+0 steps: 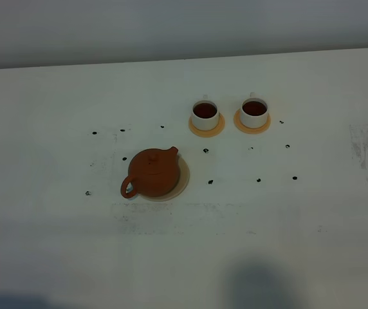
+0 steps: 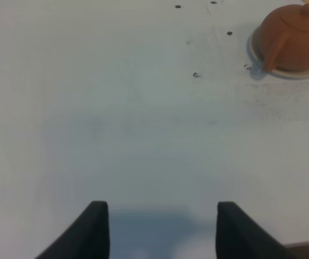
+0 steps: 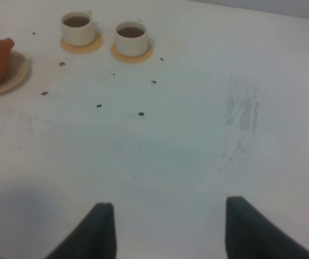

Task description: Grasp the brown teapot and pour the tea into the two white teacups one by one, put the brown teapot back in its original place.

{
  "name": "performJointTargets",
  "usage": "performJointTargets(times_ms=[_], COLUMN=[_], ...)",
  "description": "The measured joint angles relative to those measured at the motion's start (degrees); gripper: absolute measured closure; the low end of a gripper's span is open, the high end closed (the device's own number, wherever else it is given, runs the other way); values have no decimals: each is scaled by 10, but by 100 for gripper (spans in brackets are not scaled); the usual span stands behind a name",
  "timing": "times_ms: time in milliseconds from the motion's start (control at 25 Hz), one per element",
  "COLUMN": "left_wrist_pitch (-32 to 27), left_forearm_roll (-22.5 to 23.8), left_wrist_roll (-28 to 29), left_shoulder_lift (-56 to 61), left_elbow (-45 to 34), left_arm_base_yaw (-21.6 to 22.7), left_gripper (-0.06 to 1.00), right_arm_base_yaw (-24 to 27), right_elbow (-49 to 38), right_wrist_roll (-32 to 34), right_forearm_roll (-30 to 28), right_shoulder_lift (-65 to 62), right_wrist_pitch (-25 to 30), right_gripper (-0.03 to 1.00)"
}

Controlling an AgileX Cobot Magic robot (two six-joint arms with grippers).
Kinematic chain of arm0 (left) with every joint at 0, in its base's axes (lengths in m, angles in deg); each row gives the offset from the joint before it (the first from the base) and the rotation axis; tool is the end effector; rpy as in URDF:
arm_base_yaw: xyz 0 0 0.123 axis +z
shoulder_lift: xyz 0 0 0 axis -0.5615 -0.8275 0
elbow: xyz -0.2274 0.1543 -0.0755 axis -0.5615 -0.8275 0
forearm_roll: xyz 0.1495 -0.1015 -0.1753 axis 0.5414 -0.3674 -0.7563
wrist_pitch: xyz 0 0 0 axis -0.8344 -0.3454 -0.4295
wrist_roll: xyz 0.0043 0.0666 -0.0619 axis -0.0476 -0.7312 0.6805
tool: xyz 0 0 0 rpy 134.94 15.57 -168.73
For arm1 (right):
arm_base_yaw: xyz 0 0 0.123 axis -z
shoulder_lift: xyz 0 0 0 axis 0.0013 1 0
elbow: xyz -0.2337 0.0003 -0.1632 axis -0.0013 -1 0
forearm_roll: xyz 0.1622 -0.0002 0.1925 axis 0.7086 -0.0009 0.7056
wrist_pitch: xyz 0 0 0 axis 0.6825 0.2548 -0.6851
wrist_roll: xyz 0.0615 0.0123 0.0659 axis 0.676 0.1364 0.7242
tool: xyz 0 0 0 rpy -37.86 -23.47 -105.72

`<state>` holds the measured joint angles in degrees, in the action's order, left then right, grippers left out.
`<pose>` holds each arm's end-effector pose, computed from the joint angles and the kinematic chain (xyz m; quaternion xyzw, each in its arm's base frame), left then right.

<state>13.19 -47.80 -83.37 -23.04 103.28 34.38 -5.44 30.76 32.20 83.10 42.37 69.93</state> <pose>-0.0004 -0.0094 0.2644 0.0580 0.8623 -0.0240 0.5025 -0.0065 0.0104 0.2730 -0.1152 0.8496 0.0497 0.5123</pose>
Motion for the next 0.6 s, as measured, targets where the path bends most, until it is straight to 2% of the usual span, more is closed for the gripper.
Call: performJointTargets(times_ms=[600], left_wrist_pitch=[0], left_forearm_roll=[0], left_wrist_roll=[0], left_shoulder_lift=[0], left_elbow=[0], left_arm_base_yaw=[0], left_gripper=[49], right_arm_base_yaw=[0], right_elbow=[0], right_wrist_roll=[0], right_forearm_roll=[0], right_shoulder_lift=[0], right_wrist_pitch=[0], right_gripper=[50])
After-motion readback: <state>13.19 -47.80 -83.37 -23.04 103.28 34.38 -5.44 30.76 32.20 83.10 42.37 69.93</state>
